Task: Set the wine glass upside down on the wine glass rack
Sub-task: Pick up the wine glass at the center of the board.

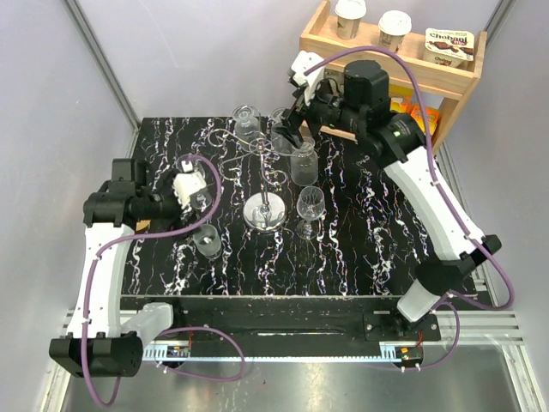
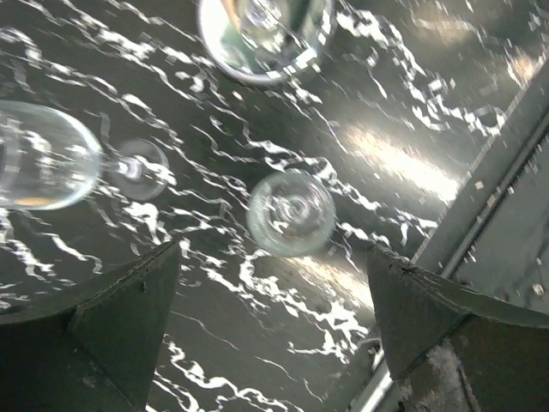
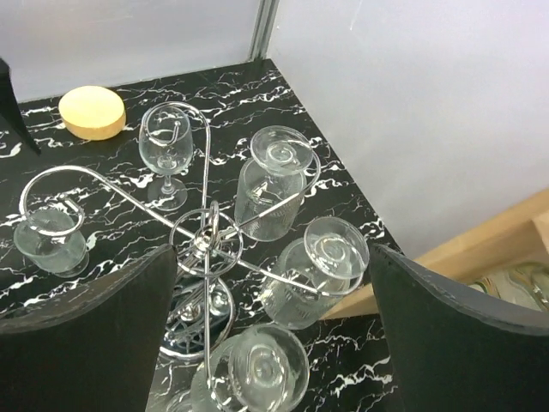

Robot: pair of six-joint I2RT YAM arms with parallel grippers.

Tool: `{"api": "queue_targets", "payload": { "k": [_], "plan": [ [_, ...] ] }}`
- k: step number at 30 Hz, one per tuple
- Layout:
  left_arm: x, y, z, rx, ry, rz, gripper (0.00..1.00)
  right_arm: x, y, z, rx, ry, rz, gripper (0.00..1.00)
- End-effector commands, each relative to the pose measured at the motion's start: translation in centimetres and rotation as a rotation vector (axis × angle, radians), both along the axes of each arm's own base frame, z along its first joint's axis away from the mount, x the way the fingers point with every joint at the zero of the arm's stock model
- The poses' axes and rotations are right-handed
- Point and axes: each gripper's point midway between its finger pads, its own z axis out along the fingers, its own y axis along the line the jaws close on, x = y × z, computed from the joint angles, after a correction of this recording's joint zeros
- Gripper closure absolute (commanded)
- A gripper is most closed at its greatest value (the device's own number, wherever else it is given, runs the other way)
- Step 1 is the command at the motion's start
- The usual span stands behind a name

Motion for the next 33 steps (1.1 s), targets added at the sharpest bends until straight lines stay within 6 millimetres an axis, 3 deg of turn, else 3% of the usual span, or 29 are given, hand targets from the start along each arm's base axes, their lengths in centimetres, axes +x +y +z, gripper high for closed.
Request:
{"api": "queue_targets", "payload": {
  "k": [1, 7, 14, 21, 26, 33],
  "plan": [
    [-2.8, -0.4, -2.8, 0.079, 0.033, -0.137, 0.08, -2.0, -3.5, 2.8, 0.025, -0.02, -0.104, 0.01],
    [-3.9, -1.6, -6.5, 0.131, 0.087, -0.193, 0.08, -4.1, -5.5, 1.3, 0.022, 0.033, -0.144, 0.01],
    [-2.8, -1.8, -10.0, 0.196, 0.13, -0.193, 0.13, -5.8, -6.4, -1.1, 0.025, 0.074, -0.144, 0.01],
    [-1.7, -1.9, -11.9, 0.229, 0.16, -0.177, 0.22, -5.9, -7.1, -2.6, -0.001, 0.073, -0.168, 0.01],
    [-1.7, -1.8, -13.6, 0.256, 0.19, -0.176, 0.3, -5.8, -7.3, -3.2, -0.016, 0.076, -0.178, 0.01],
    [-2.1, -1.6, -15.6, 0.279, 0.215, -0.16, 0.35, -5.7, -7.4, -3.9, -0.033, 0.079, -0.183, 0.01]
  ]
}}
